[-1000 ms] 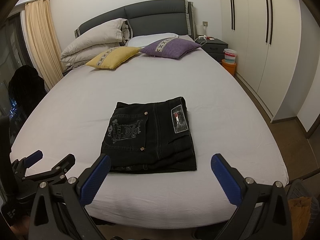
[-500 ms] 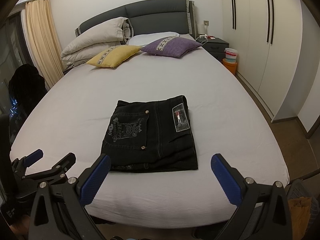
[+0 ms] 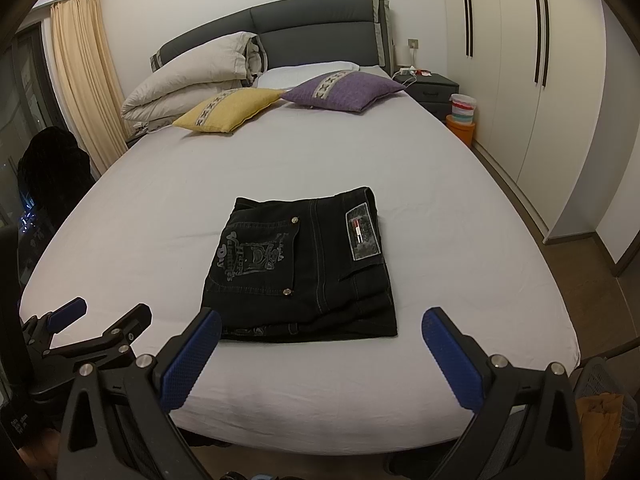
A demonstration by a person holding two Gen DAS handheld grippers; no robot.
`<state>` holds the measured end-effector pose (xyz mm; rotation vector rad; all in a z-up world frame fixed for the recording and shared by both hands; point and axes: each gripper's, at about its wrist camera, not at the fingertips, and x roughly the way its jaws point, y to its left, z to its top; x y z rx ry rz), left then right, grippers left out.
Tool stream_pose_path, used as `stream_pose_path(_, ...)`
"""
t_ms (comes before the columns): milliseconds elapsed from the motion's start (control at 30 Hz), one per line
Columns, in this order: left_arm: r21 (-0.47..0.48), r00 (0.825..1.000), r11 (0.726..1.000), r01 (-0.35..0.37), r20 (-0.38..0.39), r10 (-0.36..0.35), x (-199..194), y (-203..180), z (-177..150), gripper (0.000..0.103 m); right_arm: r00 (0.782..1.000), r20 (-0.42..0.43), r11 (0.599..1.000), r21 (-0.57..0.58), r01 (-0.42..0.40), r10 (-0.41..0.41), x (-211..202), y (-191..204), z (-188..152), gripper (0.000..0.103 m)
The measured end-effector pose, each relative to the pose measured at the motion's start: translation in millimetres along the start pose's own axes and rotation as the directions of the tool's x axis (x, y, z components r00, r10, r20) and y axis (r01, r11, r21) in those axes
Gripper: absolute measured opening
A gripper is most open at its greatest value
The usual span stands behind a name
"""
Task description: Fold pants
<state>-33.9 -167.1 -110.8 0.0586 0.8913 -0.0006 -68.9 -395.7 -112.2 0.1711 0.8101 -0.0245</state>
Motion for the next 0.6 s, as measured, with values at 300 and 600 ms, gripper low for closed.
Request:
stream_pose_path(300,-0.012,1.000,1.000,0.005,-0.013,-0.006,2,3,0,0.103,1.000,-0.003,1.000,0.000,-0.001,0.001,0,0,-4,0.103)
stream_pose_path(600,-0.001,1.000,1.000,-0.017,0.013,0.017,0,2,0,0.103,1.000,-0.013,1.000,0.003,-0.005,0.005,3,-6,-8,0.103)
